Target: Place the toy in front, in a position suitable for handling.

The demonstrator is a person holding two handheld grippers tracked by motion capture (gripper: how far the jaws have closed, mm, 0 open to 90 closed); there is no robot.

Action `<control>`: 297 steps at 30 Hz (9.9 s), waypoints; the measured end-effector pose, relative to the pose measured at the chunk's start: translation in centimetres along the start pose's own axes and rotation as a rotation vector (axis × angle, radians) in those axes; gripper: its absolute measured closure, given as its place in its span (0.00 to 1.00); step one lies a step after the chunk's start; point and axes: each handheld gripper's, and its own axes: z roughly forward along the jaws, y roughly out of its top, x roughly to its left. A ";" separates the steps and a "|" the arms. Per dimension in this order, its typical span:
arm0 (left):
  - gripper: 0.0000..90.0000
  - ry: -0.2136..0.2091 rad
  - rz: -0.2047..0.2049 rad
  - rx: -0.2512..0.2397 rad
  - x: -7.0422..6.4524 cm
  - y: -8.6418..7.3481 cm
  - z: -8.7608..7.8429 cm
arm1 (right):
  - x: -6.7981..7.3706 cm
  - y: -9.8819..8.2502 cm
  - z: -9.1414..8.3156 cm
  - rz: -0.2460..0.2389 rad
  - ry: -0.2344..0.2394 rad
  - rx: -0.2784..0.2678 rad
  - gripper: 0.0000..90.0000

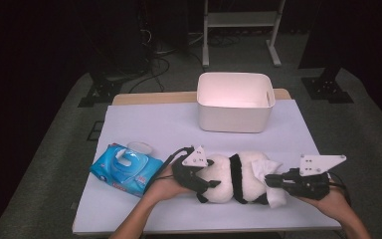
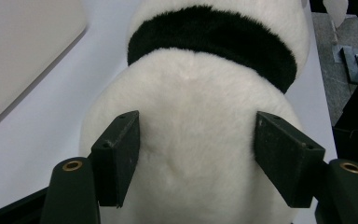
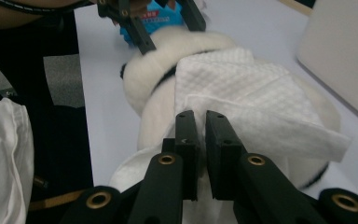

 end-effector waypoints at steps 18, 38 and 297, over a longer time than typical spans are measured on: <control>0.26 0.018 0.035 -0.020 -0.4 0.7 -1.0 | 0.0 2.5 2.7 -0.080 0.001 0.116 0.93; 0.29 -0.052 -0.027 -0.030 0.1 -0.3 0.6 | -0.5 3.0 2.1 -0.059 -0.023 0.118 0.93; 0.54 -0.032 0.094 -0.067 -0.4 1.5 -1.8 | 1.3 7.0 4.5 -0.186 0.015 0.208 0.93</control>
